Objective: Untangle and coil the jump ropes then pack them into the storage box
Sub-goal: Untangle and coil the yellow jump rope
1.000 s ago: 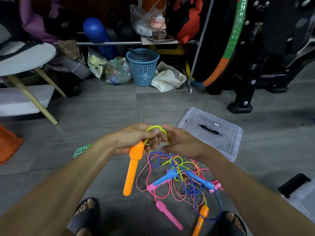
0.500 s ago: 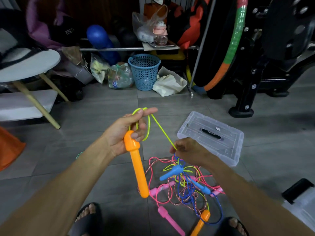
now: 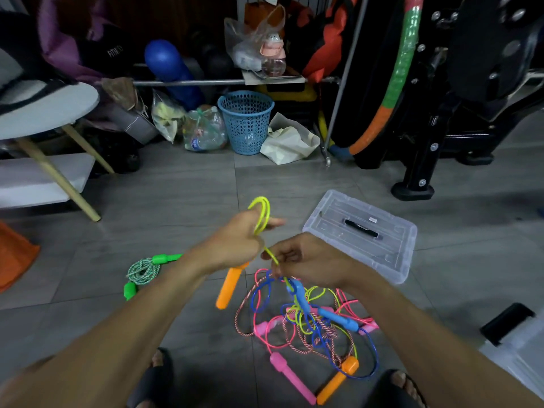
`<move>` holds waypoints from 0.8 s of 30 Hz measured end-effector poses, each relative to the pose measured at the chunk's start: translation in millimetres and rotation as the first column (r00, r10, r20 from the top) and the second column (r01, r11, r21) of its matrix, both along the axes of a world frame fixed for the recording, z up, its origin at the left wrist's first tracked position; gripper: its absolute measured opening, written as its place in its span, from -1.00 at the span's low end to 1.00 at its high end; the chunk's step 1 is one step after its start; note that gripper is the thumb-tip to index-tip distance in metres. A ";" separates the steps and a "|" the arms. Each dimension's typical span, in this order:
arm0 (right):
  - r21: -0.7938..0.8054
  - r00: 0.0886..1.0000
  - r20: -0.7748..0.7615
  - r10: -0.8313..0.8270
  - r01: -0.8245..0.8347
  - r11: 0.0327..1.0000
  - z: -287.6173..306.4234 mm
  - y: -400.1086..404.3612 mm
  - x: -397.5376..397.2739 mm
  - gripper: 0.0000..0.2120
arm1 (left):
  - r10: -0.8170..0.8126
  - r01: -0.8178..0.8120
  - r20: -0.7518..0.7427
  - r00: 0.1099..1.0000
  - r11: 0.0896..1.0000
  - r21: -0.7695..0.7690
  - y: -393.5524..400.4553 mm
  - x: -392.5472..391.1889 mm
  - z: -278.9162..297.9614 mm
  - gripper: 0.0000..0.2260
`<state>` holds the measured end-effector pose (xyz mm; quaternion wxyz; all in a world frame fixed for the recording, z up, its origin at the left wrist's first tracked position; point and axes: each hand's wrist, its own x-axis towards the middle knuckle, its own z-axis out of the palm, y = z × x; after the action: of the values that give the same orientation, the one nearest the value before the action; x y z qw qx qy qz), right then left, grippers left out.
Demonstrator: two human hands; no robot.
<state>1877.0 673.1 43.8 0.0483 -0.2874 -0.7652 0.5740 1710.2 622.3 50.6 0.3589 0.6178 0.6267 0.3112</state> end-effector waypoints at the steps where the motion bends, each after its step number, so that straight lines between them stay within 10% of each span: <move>1: -0.027 1.000 -0.026 -0.006 0.005 1.000 3.4 2.4 1.8 -0.75 | -0.065 0.062 -0.140 0.988 0.998 -0.025 -2.5 -2.1 -5.5 -0.64; 8: 0.223 0.992 0.097 -0.078 0.055 0.973 1.7 19.9 17.4 -0.68 | -0.221 0.149 -0.241 0.945 0.947 -0.283 -9.4 1.4 0.7 -0.79; 15: 0.375 0.941 0.338 -0.014 -0.121 0.919 -12.9 24.6 26.5 -0.65 | 0.182 -0.077 0.261 0.948 0.927 -0.367 -3.1 -5.3 1.4 -0.85; 20: 0.426 0.975 0.218 -0.039 -0.059 0.903 -23.9 21.7 16.4 -0.94 | 0.067 0.061 0.450 0.890 0.962 -0.264 -9.1 -14.3 8.0 -0.90; 24: 0.250 0.986 0.017 -0.164 0.155 0.956 -28.5 27.7 11.3 -0.77 | 0.070 0.027 0.536 0.842 0.985 -0.171 -9.7 -23.5 8.1 -0.92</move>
<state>1888.3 700.8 15.2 0.1156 -0.3508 -0.8061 0.4624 1686.7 612.6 58.8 0.5690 0.4647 0.5318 0.4212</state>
